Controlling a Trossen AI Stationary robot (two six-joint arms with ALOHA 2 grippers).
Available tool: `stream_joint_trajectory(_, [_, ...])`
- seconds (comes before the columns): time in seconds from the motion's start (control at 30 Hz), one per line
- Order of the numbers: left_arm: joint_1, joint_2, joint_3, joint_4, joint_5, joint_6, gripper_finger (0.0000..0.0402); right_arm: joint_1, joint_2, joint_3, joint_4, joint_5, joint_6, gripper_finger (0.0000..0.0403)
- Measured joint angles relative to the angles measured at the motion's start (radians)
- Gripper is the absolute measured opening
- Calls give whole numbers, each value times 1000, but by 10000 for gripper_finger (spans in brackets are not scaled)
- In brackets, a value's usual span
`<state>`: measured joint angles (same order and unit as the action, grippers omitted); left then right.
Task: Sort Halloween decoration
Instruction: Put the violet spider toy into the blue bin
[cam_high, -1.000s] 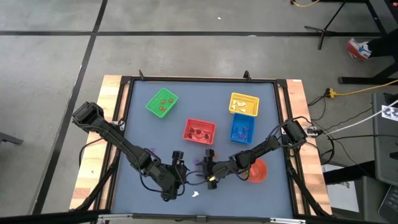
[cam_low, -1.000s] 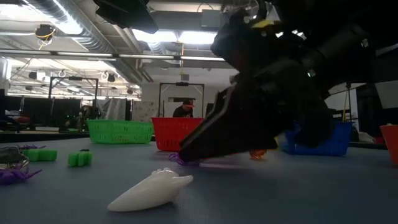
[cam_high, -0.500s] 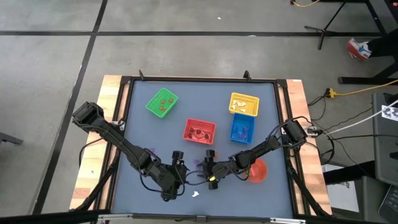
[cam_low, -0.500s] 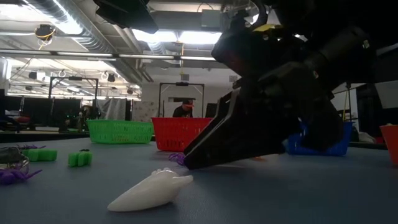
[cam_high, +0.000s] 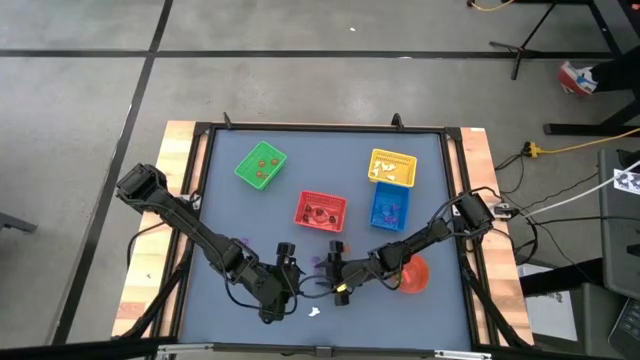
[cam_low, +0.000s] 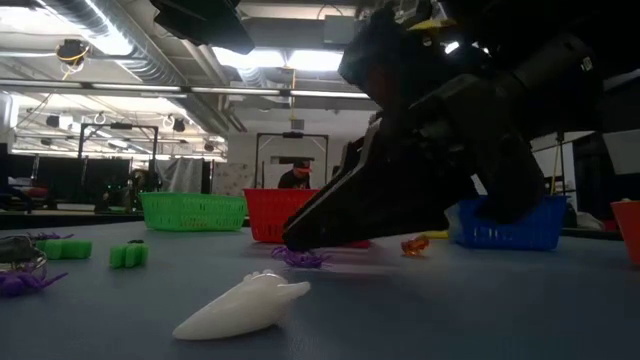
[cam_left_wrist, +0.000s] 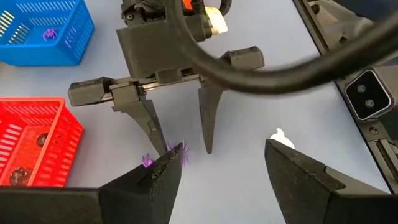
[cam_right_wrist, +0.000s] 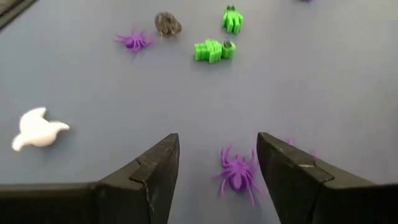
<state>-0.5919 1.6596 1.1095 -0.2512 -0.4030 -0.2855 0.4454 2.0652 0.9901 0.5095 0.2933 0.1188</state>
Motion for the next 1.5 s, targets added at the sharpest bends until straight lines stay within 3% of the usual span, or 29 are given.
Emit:
stream_joint_trajectory(1.03, [0, 0, 0, 0, 0, 0, 211, -1, -2, 0, -70, -24, 8, 215])
stream_joint_trajectory(1.5, [0, 0, 0, 0, 0, 0, 211, -31, -4, 2, -106, -77, 110, 215])
